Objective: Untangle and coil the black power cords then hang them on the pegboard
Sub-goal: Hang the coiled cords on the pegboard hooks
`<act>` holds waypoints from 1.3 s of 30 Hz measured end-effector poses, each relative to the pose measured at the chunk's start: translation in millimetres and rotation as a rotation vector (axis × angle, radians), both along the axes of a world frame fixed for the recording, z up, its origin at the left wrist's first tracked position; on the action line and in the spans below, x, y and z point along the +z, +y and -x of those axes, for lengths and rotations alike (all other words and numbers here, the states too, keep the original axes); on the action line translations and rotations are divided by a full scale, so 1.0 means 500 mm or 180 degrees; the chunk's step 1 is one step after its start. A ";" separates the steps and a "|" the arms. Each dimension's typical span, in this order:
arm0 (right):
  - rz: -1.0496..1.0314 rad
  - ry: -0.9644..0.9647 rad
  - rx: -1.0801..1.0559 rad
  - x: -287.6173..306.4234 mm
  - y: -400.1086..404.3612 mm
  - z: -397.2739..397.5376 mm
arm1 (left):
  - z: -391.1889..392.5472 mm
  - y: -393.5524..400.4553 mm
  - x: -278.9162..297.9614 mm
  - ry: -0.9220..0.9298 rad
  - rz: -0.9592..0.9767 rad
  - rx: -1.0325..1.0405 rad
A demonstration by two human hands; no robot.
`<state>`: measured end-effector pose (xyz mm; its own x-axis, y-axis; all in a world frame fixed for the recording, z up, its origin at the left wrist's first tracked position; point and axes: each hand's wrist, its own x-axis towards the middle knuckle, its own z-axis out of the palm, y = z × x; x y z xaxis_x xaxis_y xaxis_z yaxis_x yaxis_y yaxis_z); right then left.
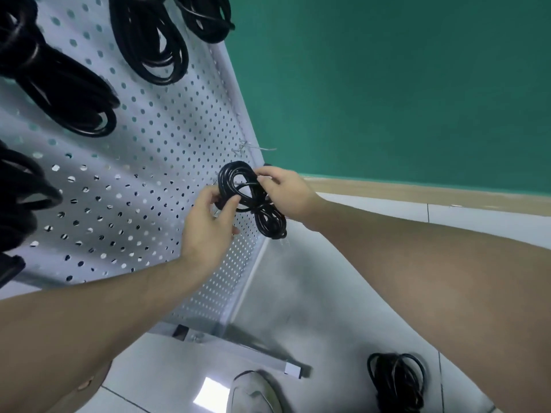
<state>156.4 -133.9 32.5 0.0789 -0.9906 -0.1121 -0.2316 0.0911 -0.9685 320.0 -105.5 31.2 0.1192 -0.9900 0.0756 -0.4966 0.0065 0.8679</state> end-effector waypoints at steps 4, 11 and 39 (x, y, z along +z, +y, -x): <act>-0.0234 0.0391 0.0401 -0.004 0.005 -0.012 | -0.017 -0.012 0.001 -0.0052 -0.0365 0.0223; -0.0513 0.0514 0.0274 -0.025 0.051 0.044 | -0.018 0.037 0.005 -0.1186 0.0384 -0.0187; -0.3174 0.1679 0.0616 -0.353 0.459 0.313 | 0.313 0.284 -0.387 -0.1610 -0.3265 -0.2897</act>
<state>-0.2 95.8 -144.0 -0.0698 -0.4184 -0.9056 -0.6816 0.6828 -0.2629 163.7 36.3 -162.3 -0.3888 -0.3512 -0.8518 -0.9059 -0.0227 0.4228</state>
